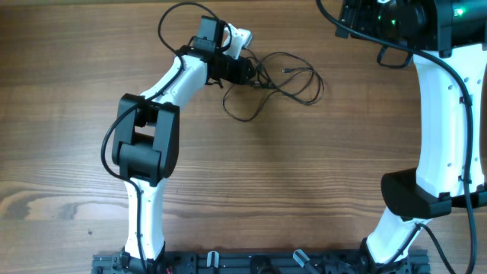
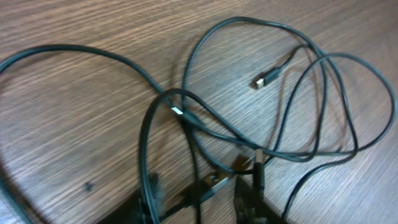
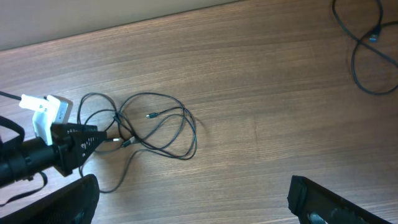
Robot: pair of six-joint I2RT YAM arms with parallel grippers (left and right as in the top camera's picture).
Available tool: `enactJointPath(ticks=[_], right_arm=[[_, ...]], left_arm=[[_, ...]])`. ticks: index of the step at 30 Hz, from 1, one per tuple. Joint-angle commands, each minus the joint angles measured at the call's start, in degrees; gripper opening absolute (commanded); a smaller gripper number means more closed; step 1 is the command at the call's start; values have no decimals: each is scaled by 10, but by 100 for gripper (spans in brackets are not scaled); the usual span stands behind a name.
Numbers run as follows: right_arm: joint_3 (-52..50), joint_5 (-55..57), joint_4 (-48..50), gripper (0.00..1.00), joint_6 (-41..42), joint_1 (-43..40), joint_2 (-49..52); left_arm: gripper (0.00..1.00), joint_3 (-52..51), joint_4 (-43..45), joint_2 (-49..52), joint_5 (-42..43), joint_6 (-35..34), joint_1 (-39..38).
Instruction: Untangle cables
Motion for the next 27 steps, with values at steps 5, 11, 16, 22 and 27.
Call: enactJointPath(ticks=[5,11,16,22,27], right_arm=[[8,12,2,100,3,0,-10],[8,12,2,100,3,0,-10],[8,26,1,100,14,0,-10],[8,36,0,100,22,0,-6],[8,36,0,100,24,0,16]], left_arm=[[11,5,2,4,-19,-7,-2],[10,7,2,-6,-65,-23,1],[10,7,1,-63,-79,-22,9],[11,7,-12,-168,-144,-21,10],[11,7,-38,-244,-181,-15,12]])
